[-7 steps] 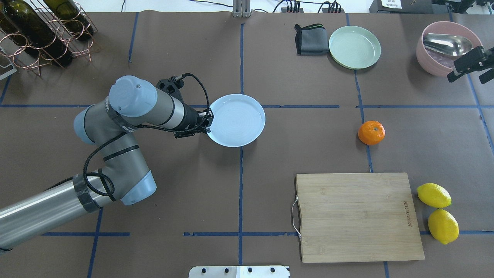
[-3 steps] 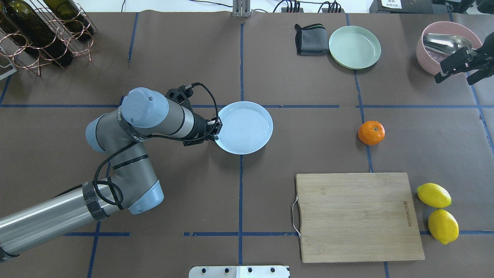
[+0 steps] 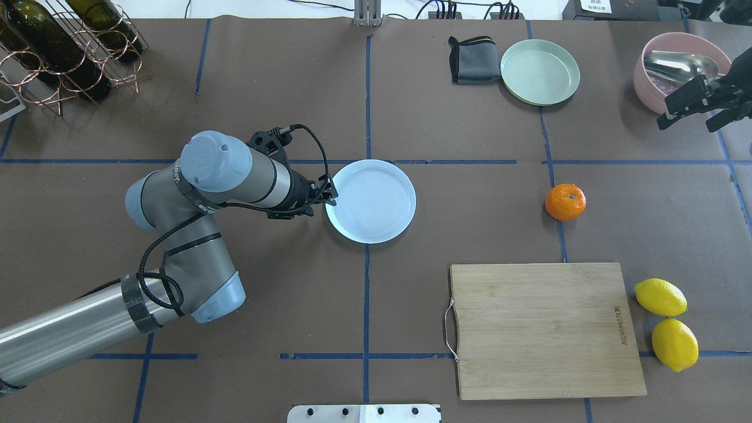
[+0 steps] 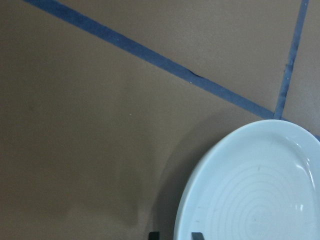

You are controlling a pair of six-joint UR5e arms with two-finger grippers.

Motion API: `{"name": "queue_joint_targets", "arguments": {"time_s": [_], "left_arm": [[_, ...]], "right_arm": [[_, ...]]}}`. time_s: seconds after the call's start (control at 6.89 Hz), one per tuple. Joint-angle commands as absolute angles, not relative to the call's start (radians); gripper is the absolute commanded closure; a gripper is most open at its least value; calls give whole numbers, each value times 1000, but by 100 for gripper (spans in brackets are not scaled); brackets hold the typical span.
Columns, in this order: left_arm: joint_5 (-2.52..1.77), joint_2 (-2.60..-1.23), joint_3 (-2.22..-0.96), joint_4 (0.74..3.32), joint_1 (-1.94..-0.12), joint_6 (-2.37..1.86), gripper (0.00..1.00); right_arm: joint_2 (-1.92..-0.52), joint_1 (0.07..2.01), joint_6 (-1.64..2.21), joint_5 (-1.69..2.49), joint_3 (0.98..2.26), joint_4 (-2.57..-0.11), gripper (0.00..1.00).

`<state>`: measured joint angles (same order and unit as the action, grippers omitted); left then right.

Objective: Pick orange to plate
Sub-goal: 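Slide the white plate with the left gripper toward the table center, then release the plate and withdraw the left gripper while the right gripper descends onto the orange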

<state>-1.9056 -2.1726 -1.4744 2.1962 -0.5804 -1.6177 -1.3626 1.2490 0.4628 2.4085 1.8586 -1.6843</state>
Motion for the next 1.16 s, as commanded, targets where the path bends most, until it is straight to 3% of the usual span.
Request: {"name": "queue_joint_targets", "arguments": {"time_s": [0.0,0.29,0.58,1.02], "left_arm": [[-1931,-2172,-1495,2186,-644,-1606,0],[-1954,-2146,-1578,2075,-661,-1535,0],[-1953,-2134,-1724,1782,-698,-1309,0],[-1956,-2046,-1839,1746,-749,-1247,0]], "right_arm": [[-1338,1194,520,2354,1858,-1681,0],[-1338,1071,714,2239,1839,-1495,0],[-1338,950,778,2130,1838,-1447,0],[-1333,830,793,2011,1784,-1389,0]]}}
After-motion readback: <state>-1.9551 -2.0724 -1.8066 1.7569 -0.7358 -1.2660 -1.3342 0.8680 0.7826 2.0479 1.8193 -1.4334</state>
